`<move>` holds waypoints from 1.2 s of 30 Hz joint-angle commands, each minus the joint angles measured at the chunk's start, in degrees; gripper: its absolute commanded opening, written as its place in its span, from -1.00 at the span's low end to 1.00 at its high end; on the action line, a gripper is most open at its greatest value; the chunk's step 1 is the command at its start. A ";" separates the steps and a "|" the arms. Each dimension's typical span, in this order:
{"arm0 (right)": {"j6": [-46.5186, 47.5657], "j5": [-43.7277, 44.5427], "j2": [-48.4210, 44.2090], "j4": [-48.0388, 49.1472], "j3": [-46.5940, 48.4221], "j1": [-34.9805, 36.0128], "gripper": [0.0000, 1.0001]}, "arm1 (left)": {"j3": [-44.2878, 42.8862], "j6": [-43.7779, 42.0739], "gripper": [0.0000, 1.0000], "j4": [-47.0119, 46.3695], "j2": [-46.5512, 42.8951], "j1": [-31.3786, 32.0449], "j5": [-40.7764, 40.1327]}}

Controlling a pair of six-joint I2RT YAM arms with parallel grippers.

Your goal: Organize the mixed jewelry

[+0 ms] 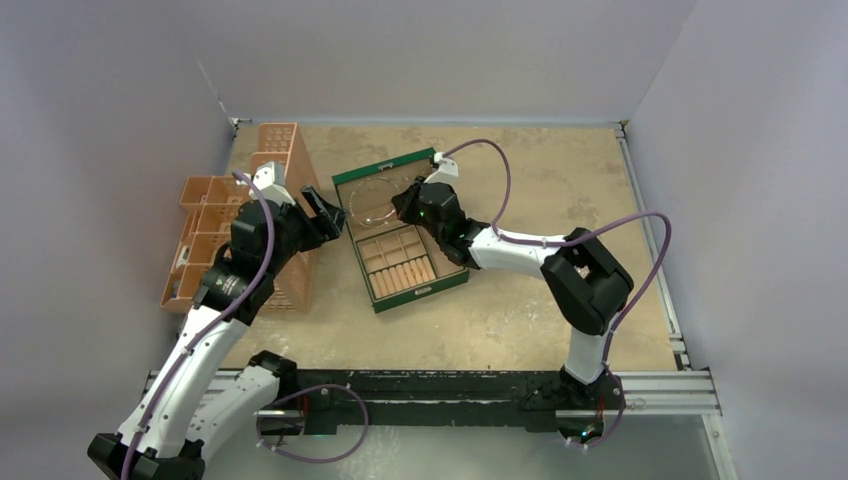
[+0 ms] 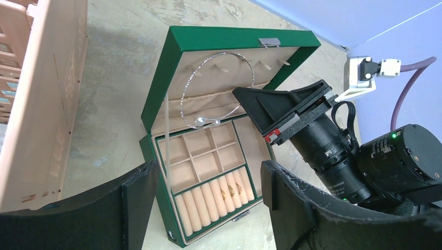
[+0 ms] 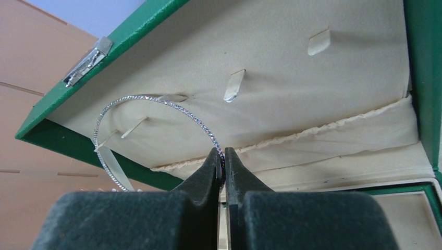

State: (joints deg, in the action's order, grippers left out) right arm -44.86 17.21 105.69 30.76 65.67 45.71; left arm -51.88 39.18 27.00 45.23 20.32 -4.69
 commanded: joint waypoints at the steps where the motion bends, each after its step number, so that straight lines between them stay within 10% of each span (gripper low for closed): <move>1: 3.58 4.61 -3.94 3.56 1.65 0.08 -0.91 | -2.44 -1.16 0.43 -2.66 0.12 -0.10 0.63; 36: 3.84 -2.89 -1.13 0.98 5.40 0.34 -0.92 | -2.37 -0.84 0.43 -1.39 0.58 -0.10 -0.29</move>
State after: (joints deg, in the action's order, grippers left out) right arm -38.44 17.52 104.12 31.83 67.83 45.87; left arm -51.96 39.18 27.05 45.80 20.32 -4.67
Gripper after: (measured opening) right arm 0.049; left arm 0.713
